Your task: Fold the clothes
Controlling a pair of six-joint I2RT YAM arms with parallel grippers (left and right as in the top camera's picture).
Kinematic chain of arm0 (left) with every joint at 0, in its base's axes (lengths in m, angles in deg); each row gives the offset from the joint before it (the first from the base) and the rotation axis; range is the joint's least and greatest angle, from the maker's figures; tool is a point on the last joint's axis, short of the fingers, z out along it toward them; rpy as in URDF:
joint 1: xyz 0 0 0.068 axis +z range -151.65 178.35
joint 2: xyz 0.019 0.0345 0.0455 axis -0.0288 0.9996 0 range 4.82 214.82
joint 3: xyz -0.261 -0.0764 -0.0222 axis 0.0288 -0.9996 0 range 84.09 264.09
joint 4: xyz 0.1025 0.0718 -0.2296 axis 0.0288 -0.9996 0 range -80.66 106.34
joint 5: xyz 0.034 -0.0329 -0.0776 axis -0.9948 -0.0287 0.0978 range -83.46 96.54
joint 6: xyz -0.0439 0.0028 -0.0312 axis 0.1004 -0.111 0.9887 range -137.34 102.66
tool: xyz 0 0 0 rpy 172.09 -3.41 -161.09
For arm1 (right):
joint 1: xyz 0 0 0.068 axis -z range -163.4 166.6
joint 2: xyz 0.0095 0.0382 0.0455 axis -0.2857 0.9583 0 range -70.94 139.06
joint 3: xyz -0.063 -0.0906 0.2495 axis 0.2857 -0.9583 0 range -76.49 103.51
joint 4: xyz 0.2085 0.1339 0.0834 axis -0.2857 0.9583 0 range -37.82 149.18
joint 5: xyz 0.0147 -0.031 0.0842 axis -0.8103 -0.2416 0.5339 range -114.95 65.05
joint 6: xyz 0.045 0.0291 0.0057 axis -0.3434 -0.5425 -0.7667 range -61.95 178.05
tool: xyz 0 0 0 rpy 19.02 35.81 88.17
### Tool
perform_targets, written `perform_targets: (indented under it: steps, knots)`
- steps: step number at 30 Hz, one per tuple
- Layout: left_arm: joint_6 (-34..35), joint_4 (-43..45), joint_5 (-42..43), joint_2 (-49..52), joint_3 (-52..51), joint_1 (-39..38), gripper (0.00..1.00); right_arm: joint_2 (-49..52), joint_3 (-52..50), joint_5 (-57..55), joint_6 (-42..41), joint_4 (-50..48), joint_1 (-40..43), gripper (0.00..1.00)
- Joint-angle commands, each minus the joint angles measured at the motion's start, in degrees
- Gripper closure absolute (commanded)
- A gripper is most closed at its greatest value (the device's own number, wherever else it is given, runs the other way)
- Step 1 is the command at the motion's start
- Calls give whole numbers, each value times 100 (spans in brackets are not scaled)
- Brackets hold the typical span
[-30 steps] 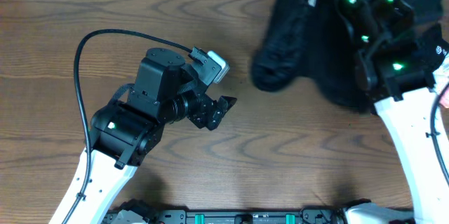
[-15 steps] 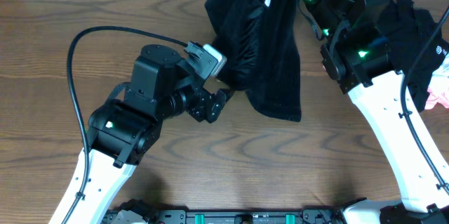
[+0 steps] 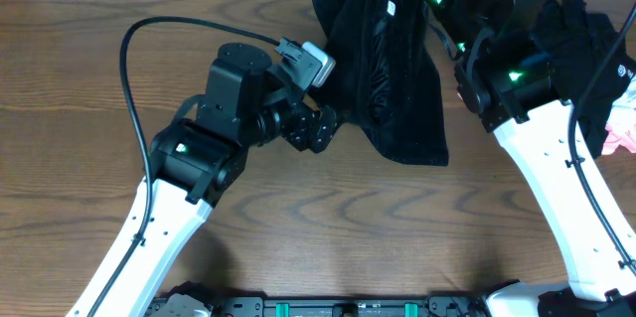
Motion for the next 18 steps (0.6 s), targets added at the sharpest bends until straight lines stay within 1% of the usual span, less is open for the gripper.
perform_targets:
  steps: [1, 10, 12, 18]
  knots:
    - [236, 199, 319, 52, 22, -22, 16, -175, 286, -120, -35, -79, 48, 98]
    - [332, 822, 238, 660, 22, -376, 16, -175, 286, -116, -37, -24, 48, 98]
    - [610, 1040, -28, 855, 22, -466, 16, -175, 286, -116, -37, -20, 48, 98]
    - [1362, 1530, -1228, 1204, 22, -702, 16, -175, 286, -114, -37, 4, 48, 98]
